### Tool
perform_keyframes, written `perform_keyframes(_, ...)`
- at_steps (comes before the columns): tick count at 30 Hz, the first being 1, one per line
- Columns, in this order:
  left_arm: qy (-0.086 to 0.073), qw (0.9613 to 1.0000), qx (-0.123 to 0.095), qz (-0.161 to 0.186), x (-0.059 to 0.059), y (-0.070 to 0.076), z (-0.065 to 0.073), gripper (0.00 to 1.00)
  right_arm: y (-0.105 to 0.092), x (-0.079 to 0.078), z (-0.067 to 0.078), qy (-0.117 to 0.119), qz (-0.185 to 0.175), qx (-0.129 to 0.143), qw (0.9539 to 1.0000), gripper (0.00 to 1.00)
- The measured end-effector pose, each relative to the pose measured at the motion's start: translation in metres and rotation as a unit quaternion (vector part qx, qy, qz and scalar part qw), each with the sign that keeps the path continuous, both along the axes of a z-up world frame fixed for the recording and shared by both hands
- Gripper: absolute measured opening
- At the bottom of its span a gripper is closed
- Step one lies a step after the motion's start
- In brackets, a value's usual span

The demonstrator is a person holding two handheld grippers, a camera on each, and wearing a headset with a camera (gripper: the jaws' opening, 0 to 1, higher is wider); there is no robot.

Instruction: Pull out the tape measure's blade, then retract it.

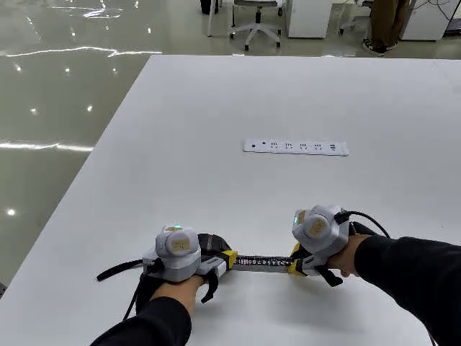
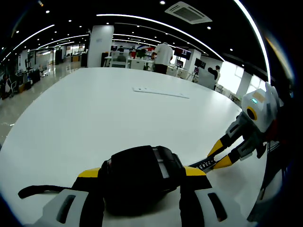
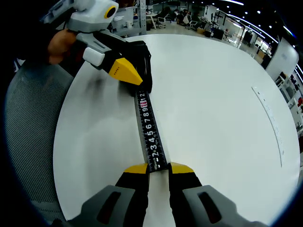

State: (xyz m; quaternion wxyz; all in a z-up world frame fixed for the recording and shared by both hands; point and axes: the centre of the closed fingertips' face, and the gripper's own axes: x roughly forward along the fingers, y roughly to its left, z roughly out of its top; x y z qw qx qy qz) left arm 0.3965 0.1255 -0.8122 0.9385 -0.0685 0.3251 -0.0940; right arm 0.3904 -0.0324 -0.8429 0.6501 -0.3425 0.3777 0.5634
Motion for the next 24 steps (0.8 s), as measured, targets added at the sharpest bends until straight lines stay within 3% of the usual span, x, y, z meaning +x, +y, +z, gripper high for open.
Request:
perform_keyframes(8, 0.002, 1.0, -0.001, -0.004, 0.001, 0.0, 0.0, 0.61, 0.007, 0.0, 0.0, -0.001, 0.006, 0.006, 1.0, 0.11)
perform_keyframes(10, 0.002, 1.0, -0.001, -0.005, 0.001, -0.001, 0.0, 0.61, 0.012, -0.005, 0.0, -0.003, 0.028, 0.02, 0.9994, 0.11)
perform_keyframes(24, 0.0, 1.0, -0.003, -0.004, 0.001, 0.0, 0.0, 0.61, 0.024, -0.004, 0.001, 0.001, 0.02, 0.031, 0.9993, 0.1)
